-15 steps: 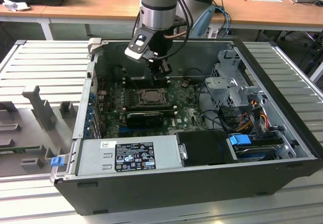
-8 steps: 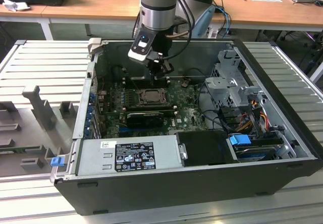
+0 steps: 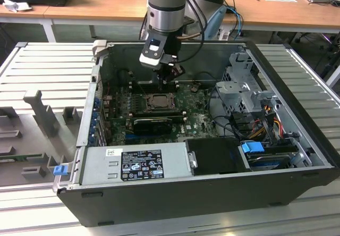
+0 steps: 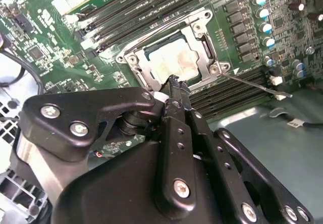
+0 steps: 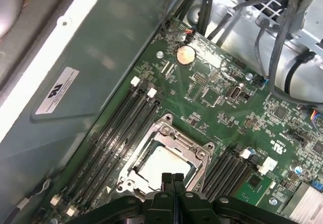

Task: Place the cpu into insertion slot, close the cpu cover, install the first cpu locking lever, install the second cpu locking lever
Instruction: 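Install the first cpu locking lever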

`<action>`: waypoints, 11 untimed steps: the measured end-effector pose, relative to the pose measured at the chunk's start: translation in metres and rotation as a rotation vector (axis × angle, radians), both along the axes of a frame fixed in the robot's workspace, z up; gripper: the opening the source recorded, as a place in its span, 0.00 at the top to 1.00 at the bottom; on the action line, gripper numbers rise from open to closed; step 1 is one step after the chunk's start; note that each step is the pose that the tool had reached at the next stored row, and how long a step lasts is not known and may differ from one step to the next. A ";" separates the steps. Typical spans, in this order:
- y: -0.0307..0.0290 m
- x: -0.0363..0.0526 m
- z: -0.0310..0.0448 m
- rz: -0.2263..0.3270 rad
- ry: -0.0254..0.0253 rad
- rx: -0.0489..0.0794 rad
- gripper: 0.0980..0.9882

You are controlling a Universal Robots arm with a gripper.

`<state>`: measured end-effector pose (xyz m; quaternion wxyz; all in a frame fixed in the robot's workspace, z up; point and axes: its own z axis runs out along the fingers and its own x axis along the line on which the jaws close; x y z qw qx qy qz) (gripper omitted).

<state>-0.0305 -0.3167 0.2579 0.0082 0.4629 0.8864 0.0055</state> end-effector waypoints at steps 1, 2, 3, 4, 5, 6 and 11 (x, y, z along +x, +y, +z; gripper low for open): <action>0.0000 0.0000 0.0000 0.009 0.0000 0.000 0.99; 0.0000 0.0000 0.0000 0.020 0.0000 0.000 0.99; 0.0000 0.0000 0.0000 0.028 0.0000 0.000 0.99; 0.0000 0.0000 0.0000 0.050 0.0000 0.000 0.99; 0.0000 0.0000 0.0000 0.061 0.0000 0.000 0.99; 0.0000 0.0000 0.0000 0.069 0.0000 0.000 0.99; 0.0000 0.0000 0.0000 0.121 0.0000 0.000 0.99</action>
